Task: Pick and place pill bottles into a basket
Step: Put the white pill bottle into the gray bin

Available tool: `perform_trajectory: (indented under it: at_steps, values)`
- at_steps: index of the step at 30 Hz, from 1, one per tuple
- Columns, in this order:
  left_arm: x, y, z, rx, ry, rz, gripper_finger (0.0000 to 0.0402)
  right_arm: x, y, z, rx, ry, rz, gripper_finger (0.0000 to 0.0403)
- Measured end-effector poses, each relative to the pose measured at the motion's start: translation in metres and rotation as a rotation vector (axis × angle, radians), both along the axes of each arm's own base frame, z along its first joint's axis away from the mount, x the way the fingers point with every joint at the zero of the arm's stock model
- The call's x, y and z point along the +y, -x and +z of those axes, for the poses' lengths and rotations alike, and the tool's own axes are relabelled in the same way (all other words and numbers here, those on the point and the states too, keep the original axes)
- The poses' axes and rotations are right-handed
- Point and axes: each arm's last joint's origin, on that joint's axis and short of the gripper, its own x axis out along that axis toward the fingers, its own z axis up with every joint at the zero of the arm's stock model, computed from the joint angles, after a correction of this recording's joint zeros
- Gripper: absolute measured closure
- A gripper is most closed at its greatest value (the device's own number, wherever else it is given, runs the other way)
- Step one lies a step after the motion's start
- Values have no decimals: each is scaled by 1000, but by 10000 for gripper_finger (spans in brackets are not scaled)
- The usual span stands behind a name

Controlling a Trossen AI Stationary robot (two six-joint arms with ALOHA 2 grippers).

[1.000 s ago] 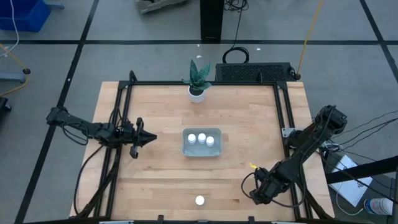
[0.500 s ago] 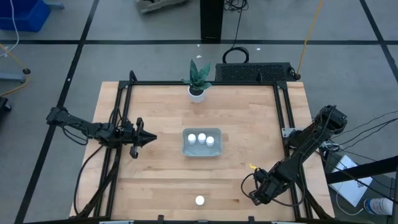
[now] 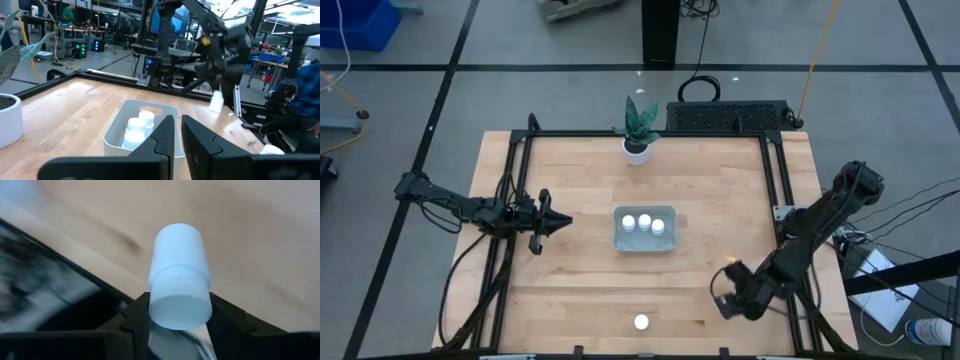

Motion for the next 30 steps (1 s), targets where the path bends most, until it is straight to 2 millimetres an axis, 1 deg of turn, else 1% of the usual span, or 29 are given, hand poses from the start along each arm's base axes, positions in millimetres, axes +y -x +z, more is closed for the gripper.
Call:
perform_trajectory:
  at_steps: [3, 6, 9, 13, 16, 18, 20, 22, 25, 27, 30]
  values:
    - [0, 0, 0, 0, 0, 0, 364, -18, -1, 20, -202, 98, -118, 256]
    - [0, 0, 0, -1, -1, 0, 364, -34, -3, 44, -462, 222, -218, 256]
    - [0, 0, 0, -1, -1, 0, 364, -50, -5, 67, -682, 349, -316, 256]
    - [0, 0, 0, -1, -1, 0, 364, -69, -14, 102, -940, 531, -324, 256]
    - [0, 0, 0, -2, -1, 0, 364, -82, -25, 133, -1143, 686, -319, 256]
    - [0, 0, 0, -2, -1, 0, 364, -92, -29, 152, -1263, 784, -353, 256]
    - [0, 0, 0, -2, -1, 0, 364, -103, -31, 165, -1355, 859, -374, 256]
    - [0, 0, 0, -2, -1, 0, 364, -115, -34, 173, -1408, 910, -388, 256]
    - [0, 0, 0, -2, -1, 0, 364, -129, -42, 183, -1385, 977, -349, 256]
    - [0, 0, 0, -2, 0, 0, 364, -137, -51, 190, -1338, 1001, -307, 256]
    - [0, 0, 0, -2, 0, 0, 364, -148, -72, 203, -1267, 976, -190, 256]
